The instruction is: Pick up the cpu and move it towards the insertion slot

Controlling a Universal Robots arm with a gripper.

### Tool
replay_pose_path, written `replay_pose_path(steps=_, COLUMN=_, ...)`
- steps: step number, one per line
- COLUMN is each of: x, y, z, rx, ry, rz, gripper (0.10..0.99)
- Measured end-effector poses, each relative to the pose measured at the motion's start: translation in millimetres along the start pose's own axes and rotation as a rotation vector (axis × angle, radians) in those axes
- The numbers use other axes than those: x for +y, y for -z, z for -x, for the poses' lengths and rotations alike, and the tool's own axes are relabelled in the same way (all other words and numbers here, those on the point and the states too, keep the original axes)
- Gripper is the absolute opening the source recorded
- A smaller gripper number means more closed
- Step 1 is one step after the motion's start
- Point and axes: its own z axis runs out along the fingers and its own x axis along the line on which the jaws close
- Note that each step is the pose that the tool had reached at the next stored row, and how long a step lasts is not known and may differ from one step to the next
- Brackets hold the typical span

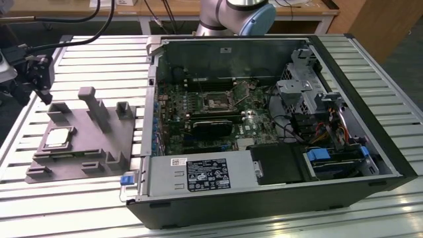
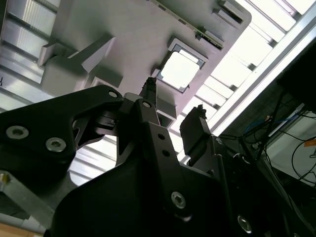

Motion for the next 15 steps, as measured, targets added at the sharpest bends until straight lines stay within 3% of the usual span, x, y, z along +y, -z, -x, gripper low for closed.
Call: replay_pose_path(steps=15, x=-0.3, y=-10.7, z=-0.2, rx=0.0, ry=0.0, rz=0.0, gripper=0.475)
